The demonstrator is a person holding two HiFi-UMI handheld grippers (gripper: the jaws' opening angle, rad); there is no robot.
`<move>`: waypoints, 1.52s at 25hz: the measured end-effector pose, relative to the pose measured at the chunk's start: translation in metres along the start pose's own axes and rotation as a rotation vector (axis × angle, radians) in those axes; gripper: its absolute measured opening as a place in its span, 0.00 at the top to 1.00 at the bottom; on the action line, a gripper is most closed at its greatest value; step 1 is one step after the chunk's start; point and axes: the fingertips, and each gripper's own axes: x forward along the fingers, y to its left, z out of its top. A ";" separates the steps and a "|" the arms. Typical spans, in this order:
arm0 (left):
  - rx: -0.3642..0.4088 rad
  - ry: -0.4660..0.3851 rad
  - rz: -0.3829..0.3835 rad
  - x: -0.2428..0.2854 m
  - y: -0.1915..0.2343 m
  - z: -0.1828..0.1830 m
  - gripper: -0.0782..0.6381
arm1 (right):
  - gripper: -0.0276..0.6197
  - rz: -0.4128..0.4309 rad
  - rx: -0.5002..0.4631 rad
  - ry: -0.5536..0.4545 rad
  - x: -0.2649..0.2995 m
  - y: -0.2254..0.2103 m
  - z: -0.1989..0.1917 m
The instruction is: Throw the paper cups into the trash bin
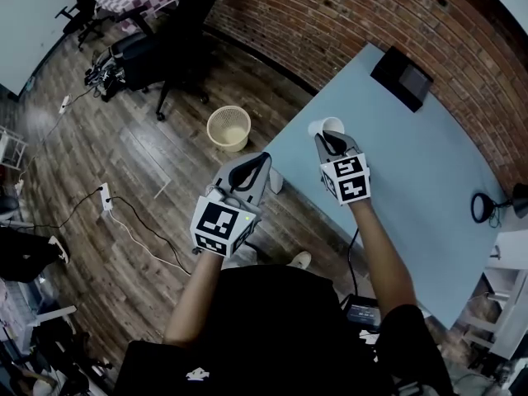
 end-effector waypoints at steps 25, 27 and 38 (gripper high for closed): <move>-0.021 -0.010 0.092 -0.075 0.181 -0.015 0.89 | 0.91 0.049 0.033 -0.097 0.113 0.121 0.114; -0.024 -0.014 0.099 -0.082 0.193 -0.016 0.89 | 0.91 0.056 0.029 -0.103 0.121 0.130 0.123; -0.058 -0.029 0.157 -0.125 0.251 -0.030 0.89 | 0.91 0.096 0.015 -0.145 0.142 0.186 0.168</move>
